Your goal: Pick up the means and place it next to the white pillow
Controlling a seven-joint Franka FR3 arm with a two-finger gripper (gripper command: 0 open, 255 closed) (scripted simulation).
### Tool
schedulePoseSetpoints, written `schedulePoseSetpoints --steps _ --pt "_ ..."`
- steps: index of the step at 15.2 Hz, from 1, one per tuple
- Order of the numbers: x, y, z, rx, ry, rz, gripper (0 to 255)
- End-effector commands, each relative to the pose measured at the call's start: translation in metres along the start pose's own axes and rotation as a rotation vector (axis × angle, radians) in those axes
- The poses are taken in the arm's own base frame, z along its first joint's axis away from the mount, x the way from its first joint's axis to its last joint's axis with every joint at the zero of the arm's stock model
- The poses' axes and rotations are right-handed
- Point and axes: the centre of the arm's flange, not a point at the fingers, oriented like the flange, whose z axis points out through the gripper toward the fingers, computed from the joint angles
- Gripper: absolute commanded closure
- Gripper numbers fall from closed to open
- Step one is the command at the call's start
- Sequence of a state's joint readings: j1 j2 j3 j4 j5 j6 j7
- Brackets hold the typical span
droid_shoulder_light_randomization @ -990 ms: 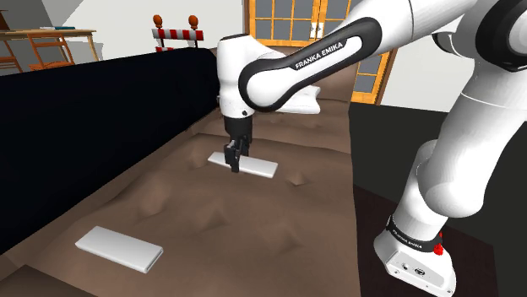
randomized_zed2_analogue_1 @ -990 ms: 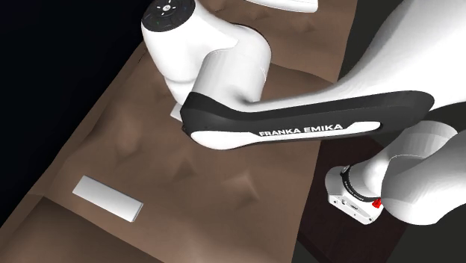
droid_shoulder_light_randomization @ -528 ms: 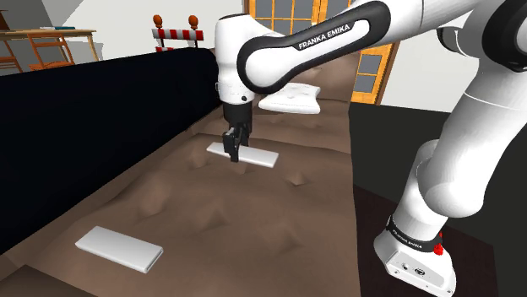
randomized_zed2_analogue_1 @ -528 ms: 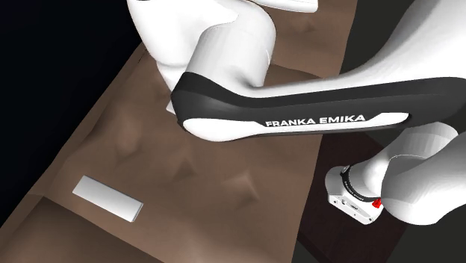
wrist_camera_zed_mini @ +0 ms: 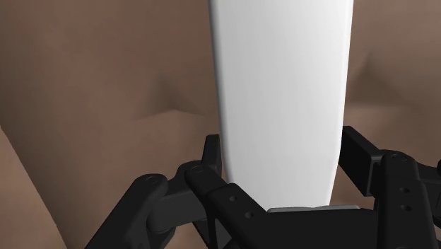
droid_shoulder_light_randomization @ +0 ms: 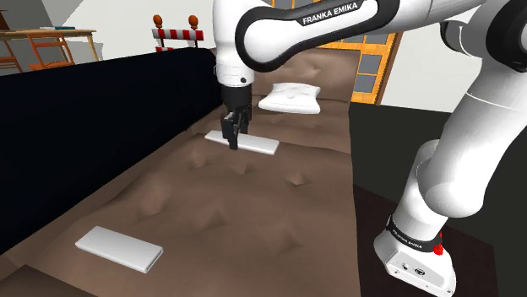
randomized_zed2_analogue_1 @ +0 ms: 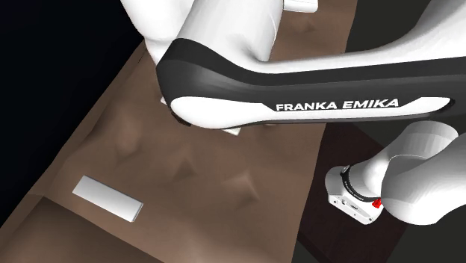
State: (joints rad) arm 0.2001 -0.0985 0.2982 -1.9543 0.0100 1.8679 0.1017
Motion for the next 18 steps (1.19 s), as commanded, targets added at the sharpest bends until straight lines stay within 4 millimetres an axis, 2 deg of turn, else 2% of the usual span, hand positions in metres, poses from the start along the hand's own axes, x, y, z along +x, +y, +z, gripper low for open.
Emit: schedulePoseSetpoints --steps 1,7,18 --pt "-0.001 0.000 -0.011 0.000 0.000 0.000 255" --pt "-0.001 0.000 -0.041 0.000 0.000 0.000 255" --pt "-0.073 0.126 -0.040 0.000 0.000 0.000 255"
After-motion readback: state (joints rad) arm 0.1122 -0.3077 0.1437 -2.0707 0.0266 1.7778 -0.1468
